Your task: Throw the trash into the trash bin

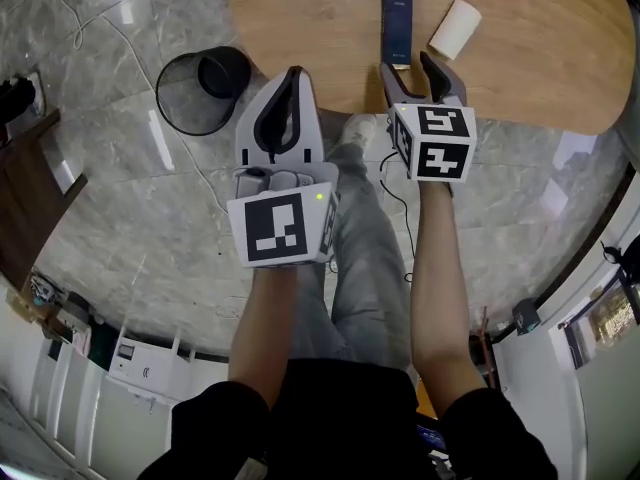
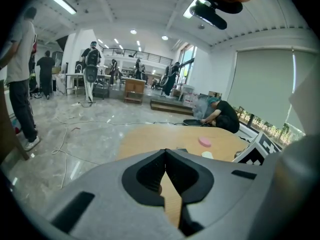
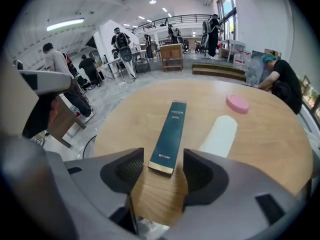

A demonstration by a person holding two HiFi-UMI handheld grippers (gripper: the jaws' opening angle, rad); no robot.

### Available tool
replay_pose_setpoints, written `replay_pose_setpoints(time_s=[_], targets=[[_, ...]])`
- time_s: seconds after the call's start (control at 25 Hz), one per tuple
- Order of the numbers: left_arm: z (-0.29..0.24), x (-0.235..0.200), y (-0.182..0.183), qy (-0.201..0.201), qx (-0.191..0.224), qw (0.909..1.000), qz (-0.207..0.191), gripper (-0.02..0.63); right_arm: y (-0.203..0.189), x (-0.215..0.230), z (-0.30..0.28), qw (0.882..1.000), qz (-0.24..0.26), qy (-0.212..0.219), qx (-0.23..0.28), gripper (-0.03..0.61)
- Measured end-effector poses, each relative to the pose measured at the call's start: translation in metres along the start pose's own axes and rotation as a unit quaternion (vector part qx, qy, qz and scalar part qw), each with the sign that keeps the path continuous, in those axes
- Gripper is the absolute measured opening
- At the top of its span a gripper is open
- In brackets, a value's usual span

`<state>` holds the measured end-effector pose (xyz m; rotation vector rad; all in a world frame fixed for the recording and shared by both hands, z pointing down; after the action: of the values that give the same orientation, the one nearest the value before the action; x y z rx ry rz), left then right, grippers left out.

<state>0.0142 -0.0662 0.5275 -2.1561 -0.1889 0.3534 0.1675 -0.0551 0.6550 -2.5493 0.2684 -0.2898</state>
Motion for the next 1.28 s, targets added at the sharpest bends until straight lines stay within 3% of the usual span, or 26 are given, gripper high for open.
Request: replay_pose_setpoints(time_s=[0.28, 0.52, 0.68, 0.92, 1.28], targets=[[0.0, -0.024, -0.008, 0.006, -0.012, 0.9999, 0.009, 0.002, -0.011, -0.002, -0.028, 0.999, 0.006, -0.036, -0.038, 0.212], [0.005, -0.045, -0.009, 0.015, -0.009, 0.9996, 0.023, 0.002, -0.01, -0.006, -0.028, 0.998, -0.024, -0.05, -0.037, 0.207], [0.016, -0.065, -0.012, 0.03, -0.008, 0.999, 0.032, 0.002, -0.003, -0.022, -0.02, 0.997, -0.061, -0.032, -0.017, 0.202], [0.04, -0.108, -0.023, 0.064, -0.01, 0.9966, 0.05, 0.002, 0.011, -0.08, -0.012, 0.998, -0.06, 0.017, 0.005, 0.202], [0.104, -0.187, -0.054, 0.161, -0.005, 0.9816, 0.104, 0.002, 0.017, -0.198, -0.02, 0.991, 0.022, 0.128, -0.011, 0.202]])
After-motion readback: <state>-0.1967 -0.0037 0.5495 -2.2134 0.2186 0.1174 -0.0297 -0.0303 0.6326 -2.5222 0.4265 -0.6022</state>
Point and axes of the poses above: the fingertips, and each gripper's own axes: z backward along the fingers, x to its right, y out of its top, the point moved 2 cm from there along z, backward along the fingers, and after that the axes turned 1 degree about x, right-handed, at the moved point
